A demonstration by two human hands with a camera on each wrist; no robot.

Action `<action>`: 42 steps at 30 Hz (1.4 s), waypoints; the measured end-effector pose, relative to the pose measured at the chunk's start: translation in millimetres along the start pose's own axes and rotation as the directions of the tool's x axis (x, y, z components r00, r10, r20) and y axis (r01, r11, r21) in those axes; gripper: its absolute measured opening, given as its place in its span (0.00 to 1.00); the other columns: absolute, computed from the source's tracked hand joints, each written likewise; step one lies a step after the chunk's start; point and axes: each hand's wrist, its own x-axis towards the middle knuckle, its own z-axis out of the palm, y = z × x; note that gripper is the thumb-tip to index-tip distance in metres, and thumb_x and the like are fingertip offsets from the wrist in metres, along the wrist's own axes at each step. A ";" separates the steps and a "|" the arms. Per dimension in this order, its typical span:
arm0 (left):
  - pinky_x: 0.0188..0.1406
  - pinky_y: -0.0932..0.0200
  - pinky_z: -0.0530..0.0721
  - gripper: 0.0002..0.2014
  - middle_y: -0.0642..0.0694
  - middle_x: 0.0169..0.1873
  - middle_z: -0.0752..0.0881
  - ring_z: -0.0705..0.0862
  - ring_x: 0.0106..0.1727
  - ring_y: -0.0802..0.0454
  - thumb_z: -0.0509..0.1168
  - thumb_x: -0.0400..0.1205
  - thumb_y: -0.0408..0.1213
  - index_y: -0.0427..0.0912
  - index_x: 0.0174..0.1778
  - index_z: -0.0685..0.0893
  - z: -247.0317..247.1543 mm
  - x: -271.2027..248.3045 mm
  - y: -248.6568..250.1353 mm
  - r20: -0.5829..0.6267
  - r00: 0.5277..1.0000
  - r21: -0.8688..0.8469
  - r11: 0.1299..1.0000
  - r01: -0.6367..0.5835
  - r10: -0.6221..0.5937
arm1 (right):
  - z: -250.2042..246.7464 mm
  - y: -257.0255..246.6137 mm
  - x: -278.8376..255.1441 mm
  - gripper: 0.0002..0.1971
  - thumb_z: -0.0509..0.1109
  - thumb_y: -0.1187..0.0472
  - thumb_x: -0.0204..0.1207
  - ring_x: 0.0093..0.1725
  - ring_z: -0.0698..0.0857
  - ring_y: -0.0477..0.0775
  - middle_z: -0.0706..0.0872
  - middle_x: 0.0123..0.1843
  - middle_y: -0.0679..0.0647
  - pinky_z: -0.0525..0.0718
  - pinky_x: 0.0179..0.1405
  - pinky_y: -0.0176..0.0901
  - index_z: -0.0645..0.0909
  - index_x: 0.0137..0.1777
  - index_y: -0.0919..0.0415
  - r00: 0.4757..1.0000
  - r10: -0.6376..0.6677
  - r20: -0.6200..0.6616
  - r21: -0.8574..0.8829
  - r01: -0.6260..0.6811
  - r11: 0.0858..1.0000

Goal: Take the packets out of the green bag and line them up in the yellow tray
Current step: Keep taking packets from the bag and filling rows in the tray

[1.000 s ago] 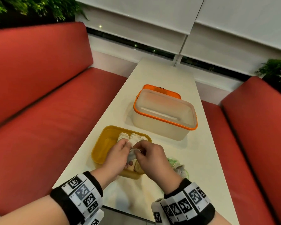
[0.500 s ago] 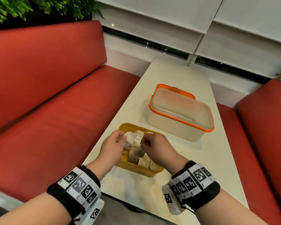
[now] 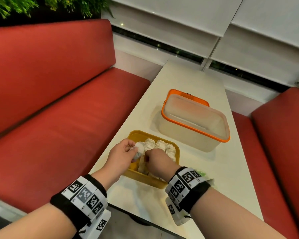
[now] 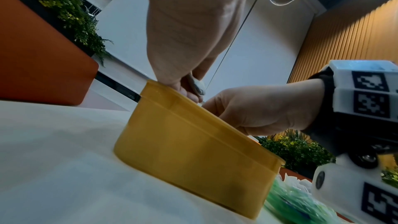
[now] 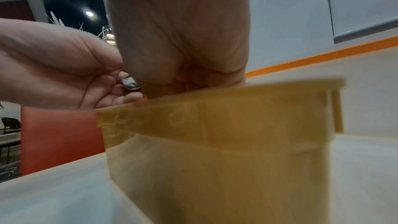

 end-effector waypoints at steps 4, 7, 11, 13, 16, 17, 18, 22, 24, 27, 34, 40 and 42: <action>0.42 0.51 0.86 0.08 0.41 0.37 0.86 0.83 0.41 0.47 0.65 0.81 0.29 0.46 0.39 0.80 -2.7 -1.4 -1.1 0.022 1.000 0.011 1.000 0.004 -0.004 | -12.1 4.7 -2.4 0.15 0.62 0.68 0.74 0.53 0.82 0.57 0.85 0.54 0.56 0.80 0.46 0.42 0.82 0.59 0.60 0.998 0.051 -0.042 0.085 -0.048 0.995; 0.48 0.42 0.86 0.07 0.42 0.36 0.86 0.83 0.41 0.46 0.67 0.80 0.30 0.46 0.39 0.81 -2.5 -1.9 -0.4 0.053 0.999 0.044 0.999 0.000 -0.002 | -28.7 10.6 -7.7 0.20 0.67 0.64 0.72 0.51 0.82 0.51 0.84 0.57 0.51 0.77 0.44 0.39 0.79 0.66 0.55 0.984 0.083 -0.161 0.392 -0.013 0.920; 0.47 0.48 0.84 0.05 0.45 0.32 0.85 0.83 0.36 0.51 0.68 0.79 0.30 0.44 0.40 0.82 5.5 -6.0 6.9 0.094 0.995 0.098 0.995 -0.034 0.024 | -35.8 9.1 -12.3 0.24 0.79 0.57 0.67 0.46 0.82 0.48 0.83 0.51 0.47 0.81 0.47 0.40 0.79 0.64 0.52 0.988 -0.001 -0.153 0.578 0.090 0.811; 0.43 0.55 0.81 0.06 0.47 0.31 0.85 0.84 0.35 0.53 0.68 0.79 0.30 0.44 0.39 0.81 8.3 -8.5 9.6 0.101 0.994 0.139 0.989 -0.058 0.044 | -31.9 7.1 -12.7 0.17 0.79 0.55 0.67 0.38 0.78 0.45 0.81 0.41 0.47 0.75 0.38 0.36 0.83 0.55 0.55 0.985 -0.030 -0.170 0.482 0.110 0.869; 0.39 0.63 0.79 0.06 0.46 0.36 0.86 0.83 0.38 0.53 0.67 0.78 0.30 0.46 0.40 0.82 6.7 -10.4 10.1 0.072 0.994 0.229 0.969 -0.095 0.080 | -24.9 7.3 -12.5 0.09 0.76 0.56 0.71 0.38 0.78 0.51 0.85 0.38 0.54 0.75 0.36 0.42 0.84 0.44 0.61 0.983 -0.061 -0.172 0.402 0.127 0.907; 0.38 0.65 0.78 0.06 0.46 0.38 0.86 0.82 0.40 0.53 0.67 0.78 0.30 0.47 0.40 0.82 5.1 -9.8 9.4 0.049 0.994 0.245 0.964 -0.105 0.096 | -23.4 7.4 -12.5 0.07 0.76 0.56 0.71 0.40 0.79 0.52 0.86 0.39 0.54 0.75 0.35 0.42 0.84 0.41 0.60 0.987 -0.068 -0.145 0.381 0.119 0.917; 0.39 0.65 0.78 0.06 0.47 0.39 0.86 0.82 0.40 0.53 0.67 0.77 0.30 0.48 0.40 0.82 3.3 -8.8 8.4 0.026 0.994 0.251 0.962 -0.111 0.108 | -22.4 7.3 -12.2 0.05 0.75 0.58 0.72 0.40 0.79 0.51 0.85 0.39 0.53 0.74 0.33 0.40 0.83 0.40 0.58 0.991 -0.074 -0.112 0.349 0.109 0.931; 0.40 0.59 0.78 0.08 0.47 0.36 0.85 0.82 0.40 0.50 0.68 0.77 0.31 0.50 0.37 0.81 0.1 -5.0 4.1 -0.018 0.995 0.220 0.971 -0.091 0.097 | -15.5 5.7 -5.4 0.04 0.69 0.63 0.75 0.44 0.78 0.52 0.82 0.42 0.50 0.73 0.36 0.38 0.83 0.45 0.54 0.994 -0.101 0.038 0.145 0.095 0.985; 0.43 0.52 0.80 0.09 0.44 0.37 0.86 0.83 0.41 0.47 0.68 0.77 0.31 0.51 0.36 0.81 0.2 -4.1 2.1 -0.021 0.997 0.198 0.977 -0.074 0.080 | -10.5 4.0 -0.8 0.04 0.68 0.64 0.75 0.44 0.77 0.52 0.81 0.43 0.51 0.73 0.38 0.40 0.83 0.45 0.54 0.990 -0.100 0.105 0.092 0.090 0.992; 0.49 0.46 0.82 0.09 0.42 0.38 0.87 0.84 0.42 0.44 0.68 0.77 0.31 0.51 0.35 0.82 -0.7 -3.3 0.5 -0.027 0.997 0.174 0.983 -0.060 0.066 | -5.2 -2.9 2.0 0.05 0.65 0.65 0.77 0.45 0.77 0.54 0.80 0.44 0.52 0.71 0.32 0.36 0.81 0.48 0.56 0.973 -0.113 0.199 0.010 0.114 0.993; 0.50 0.45 0.82 0.07 0.38 0.40 0.87 0.85 0.46 0.39 0.68 0.78 0.32 0.48 0.37 0.82 -2.2 -3.0 0.9 -0.018 0.998 0.144 0.988 -0.052 0.055 | 2.2 -11.7 8.5 0.11 0.59 0.67 0.79 0.43 0.76 0.57 0.79 0.42 0.58 0.71 0.40 0.43 0.83 0.53 0.66 0.956 -0.126 0.264 -0.184 0.179 0.967; 0.53 0.43 0.82 0.07 0.39 0.39 0.88 0.86 0.47 0.41 0.68 0.77 0.32 0.48 0.37 0.82 -2.5 -2.9 1.6 -0.019 0.999 0.141 0.989 -0.031 0.034 | 5.7 -14.7 16.4 0.10 0.61 0.68 0.78 0.43 0.76 0.57 0.80 0.40 0.57 0.72 0.42 0.45 0.83 0.52 0.63 0.955 -0.082 0.283 -0.220 0.148 0.964; 0.53 0.43 0.82 0.07 0.39 0.40 0.88 0.86 0.47 0.40 0.68 0.77 0.32 0.48 0.37 0.82 -2.0 -3.4 2.9 -0.015 0.999 0.142 0.989 -0.029 0.032 | 7.3 -14.1 17.6 0.07 0.62 0.68 0.77 0.41 0.77 0.57 0.73 0.32 0.52 0.73 0.39 0.45 0.80 0.44 0.60 0.962 -0.097 0.255 -0.233 0.159 0.959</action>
